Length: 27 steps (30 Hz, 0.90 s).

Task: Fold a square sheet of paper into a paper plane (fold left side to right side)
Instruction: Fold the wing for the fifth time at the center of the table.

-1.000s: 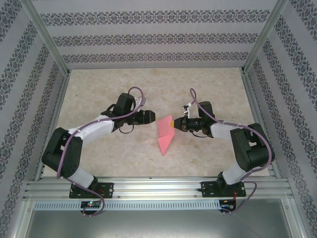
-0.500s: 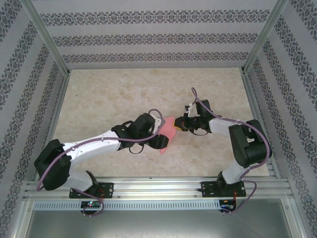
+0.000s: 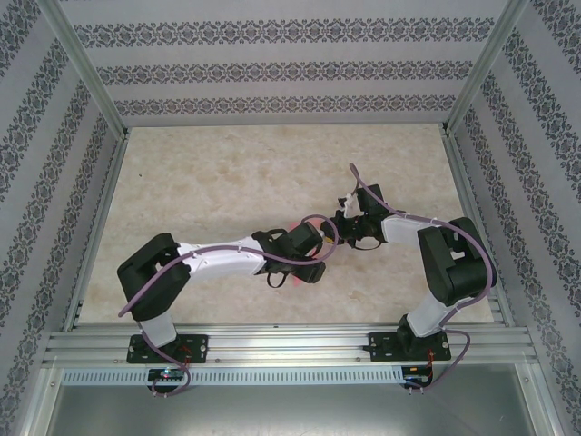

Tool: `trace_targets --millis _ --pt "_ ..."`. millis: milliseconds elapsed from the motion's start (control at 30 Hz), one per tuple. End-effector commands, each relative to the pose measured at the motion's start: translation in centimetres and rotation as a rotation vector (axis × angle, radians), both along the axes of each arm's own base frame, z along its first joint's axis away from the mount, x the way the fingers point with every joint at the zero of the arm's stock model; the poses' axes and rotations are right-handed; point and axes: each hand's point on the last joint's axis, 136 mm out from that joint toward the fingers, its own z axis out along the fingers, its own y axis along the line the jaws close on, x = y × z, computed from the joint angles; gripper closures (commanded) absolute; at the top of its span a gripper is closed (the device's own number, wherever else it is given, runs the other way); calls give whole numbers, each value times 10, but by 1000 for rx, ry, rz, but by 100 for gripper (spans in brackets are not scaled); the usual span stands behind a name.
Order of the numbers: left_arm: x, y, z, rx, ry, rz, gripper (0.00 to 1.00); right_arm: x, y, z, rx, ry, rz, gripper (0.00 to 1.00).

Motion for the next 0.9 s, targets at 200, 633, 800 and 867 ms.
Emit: trace_targets --millis 200,633,800,867 --pt "0 9 -16 115 -30 3 36 4 6 -1 -8 -2 11 100" --pt "-3 10 -34 140 -12 10 43 2 8 -9 -35 16 25 100" --pt "-4 11 -39 146 -2 15 50 2 8 -9 -42 15 34 96" --pt "-5 11 -41 141 2 18 53 2 8 -8 -47 13 36 94"
